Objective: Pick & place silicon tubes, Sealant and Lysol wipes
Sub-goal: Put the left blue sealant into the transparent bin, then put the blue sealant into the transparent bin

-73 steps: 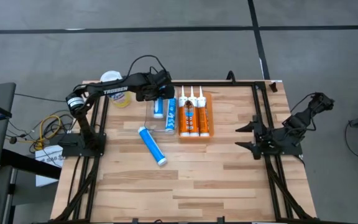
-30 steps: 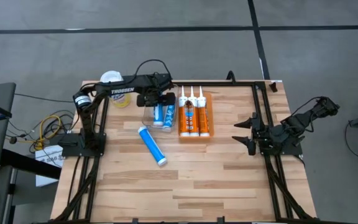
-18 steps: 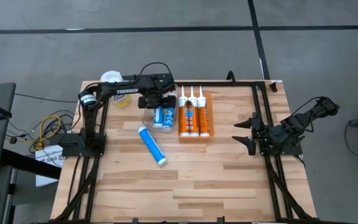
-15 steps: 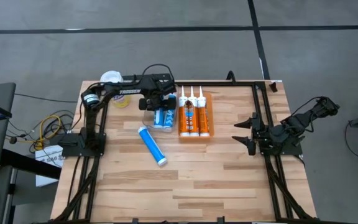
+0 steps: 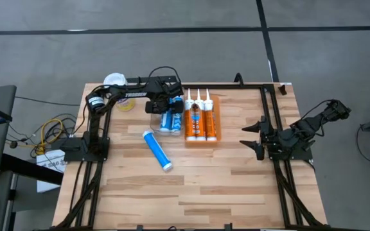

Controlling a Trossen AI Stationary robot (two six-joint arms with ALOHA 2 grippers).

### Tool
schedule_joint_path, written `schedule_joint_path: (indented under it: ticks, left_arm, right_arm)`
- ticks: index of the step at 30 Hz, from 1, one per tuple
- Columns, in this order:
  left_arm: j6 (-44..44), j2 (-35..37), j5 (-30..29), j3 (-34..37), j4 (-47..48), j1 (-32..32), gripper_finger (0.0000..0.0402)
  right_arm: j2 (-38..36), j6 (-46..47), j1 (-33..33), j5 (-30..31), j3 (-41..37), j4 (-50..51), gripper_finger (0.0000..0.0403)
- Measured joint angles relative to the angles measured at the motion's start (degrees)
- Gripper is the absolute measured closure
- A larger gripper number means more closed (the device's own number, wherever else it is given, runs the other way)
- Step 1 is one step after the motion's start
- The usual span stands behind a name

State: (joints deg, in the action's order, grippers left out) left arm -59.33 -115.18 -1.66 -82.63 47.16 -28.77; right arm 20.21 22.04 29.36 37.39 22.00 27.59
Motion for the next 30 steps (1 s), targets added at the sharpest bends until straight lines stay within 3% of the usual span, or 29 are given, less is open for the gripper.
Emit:
schedule_joint_path:
  ticks: [4, 12, 15, 20, 24, 30]
  left_arm:
    - [-0.03, 0.00, -0.02, 0.00, -0.45, 0.02, 0.0110]
    - [-0.43, 1.40, 3.24, -0.26, -0.36, -0.07, 0.0110]
    - [0.29, 4.41, 4.28, -3.02, 2.35, 0.13, 0.0110]
    - [0.51, 11.58, 0.27, -10.27, 9.40, 1.73, 0.0109]
    - [-3.79, 16.54, -1.77, -15.37, 17.98, 6.32, 0.0109]
    - [-17.86, 18.53, -8.52, -15.88, 30.18, 18.44, 0.0109]
  right_arm:
    - [0.00, 0.00, 0.00, 0.00, 0.00, 0.00, 0.0127]
    - [0.00, 0.00, 0.00, 0.00, 0.00, 0.00, 0.0127]
    - [-0.01, 0.00, 0.00, 0.00, 0.00, 0.00, 0.0127]
    - [0.00, 0.00, 0.00, 0.00, 0.00, 0.00, 0.0127]
    - [0.00, 0.00, 0.00, 0.00, 0.00, -0.33, 0.0127]
    - [-0.01, -0.01, 0.00, -0.02, 0.00, -0.68, 0.0127]
